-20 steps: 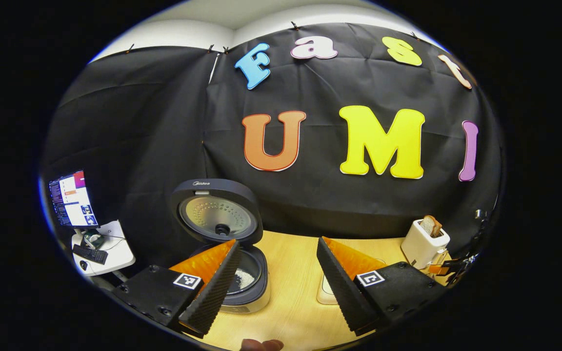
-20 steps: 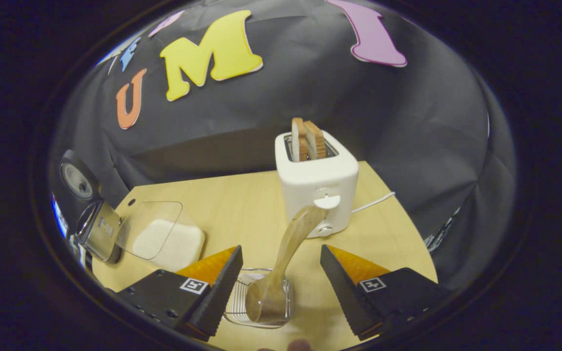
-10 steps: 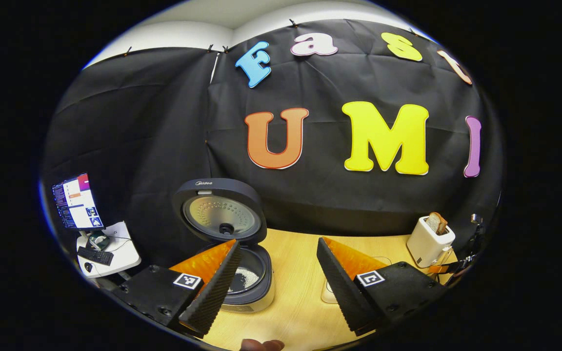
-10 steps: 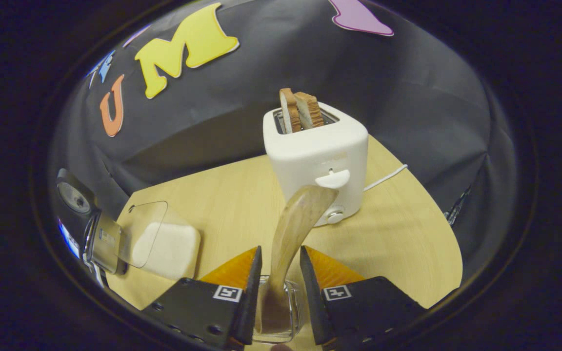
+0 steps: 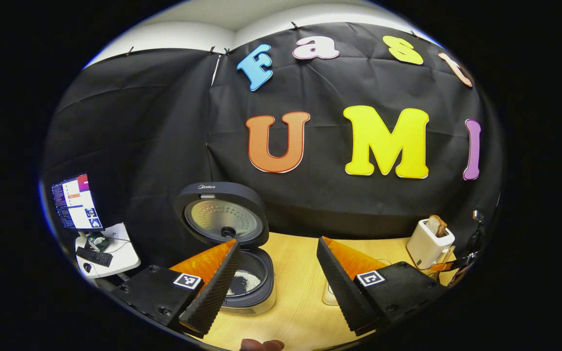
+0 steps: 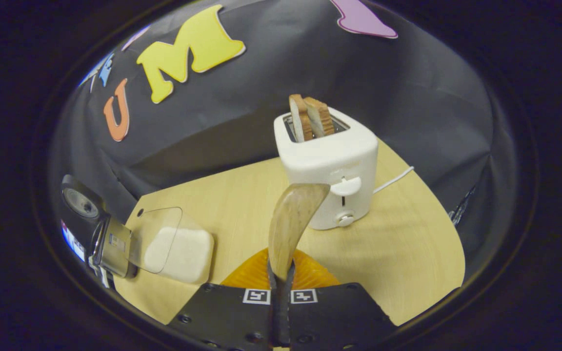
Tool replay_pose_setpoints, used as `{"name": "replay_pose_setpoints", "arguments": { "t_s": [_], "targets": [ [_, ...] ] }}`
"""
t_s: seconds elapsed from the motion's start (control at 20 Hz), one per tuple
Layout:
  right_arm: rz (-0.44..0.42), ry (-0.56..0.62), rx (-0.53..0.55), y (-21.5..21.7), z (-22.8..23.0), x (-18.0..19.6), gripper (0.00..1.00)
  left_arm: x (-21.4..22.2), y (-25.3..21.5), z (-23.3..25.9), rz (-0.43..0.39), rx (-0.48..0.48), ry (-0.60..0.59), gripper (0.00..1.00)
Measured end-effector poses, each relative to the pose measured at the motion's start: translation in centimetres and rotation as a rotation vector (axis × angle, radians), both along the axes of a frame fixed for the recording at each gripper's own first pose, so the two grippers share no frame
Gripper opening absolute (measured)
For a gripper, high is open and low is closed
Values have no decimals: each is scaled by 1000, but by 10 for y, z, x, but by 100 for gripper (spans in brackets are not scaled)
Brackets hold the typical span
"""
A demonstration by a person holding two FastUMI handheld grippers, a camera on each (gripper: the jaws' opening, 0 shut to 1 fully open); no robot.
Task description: Close the left gripper, press the button to open the rice cooker; take a wooden spoon from the chopstick holder with the right hand, scoop a spoonful of rice and pour it into the rice cooker, then put the wooden spoon back into the chopstick holder.
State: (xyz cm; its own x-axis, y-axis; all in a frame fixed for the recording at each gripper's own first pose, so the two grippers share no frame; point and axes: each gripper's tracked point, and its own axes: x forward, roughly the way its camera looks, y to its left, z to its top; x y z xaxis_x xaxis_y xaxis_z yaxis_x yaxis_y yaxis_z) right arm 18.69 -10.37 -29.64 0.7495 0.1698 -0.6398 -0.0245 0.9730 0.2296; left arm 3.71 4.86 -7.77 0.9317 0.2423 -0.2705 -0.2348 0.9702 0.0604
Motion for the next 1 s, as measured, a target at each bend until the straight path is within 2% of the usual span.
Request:
{"name": "replay_pose_setpoints", "arguments": {
  "t_s": [0.25, 0.4, 0.7, 1.0],
  "targets": [
    [10, -110, -73, 6, 49, -8, 0, -3, 7, -1, 5, -40, -23, 99],
    [45, -168, -94, 26, 84, -11, 0, -7, 14, -3, 15, -74, -43, 99],
    [182, -304, -118, 118, 149, -12, 0, -27, 37, -9, 41, -109, -55, 100],
    [246, -337, -126, 205, 145, 7, 0, -45, 59, -5, 33, -77, -71, 99]
  ]
}}
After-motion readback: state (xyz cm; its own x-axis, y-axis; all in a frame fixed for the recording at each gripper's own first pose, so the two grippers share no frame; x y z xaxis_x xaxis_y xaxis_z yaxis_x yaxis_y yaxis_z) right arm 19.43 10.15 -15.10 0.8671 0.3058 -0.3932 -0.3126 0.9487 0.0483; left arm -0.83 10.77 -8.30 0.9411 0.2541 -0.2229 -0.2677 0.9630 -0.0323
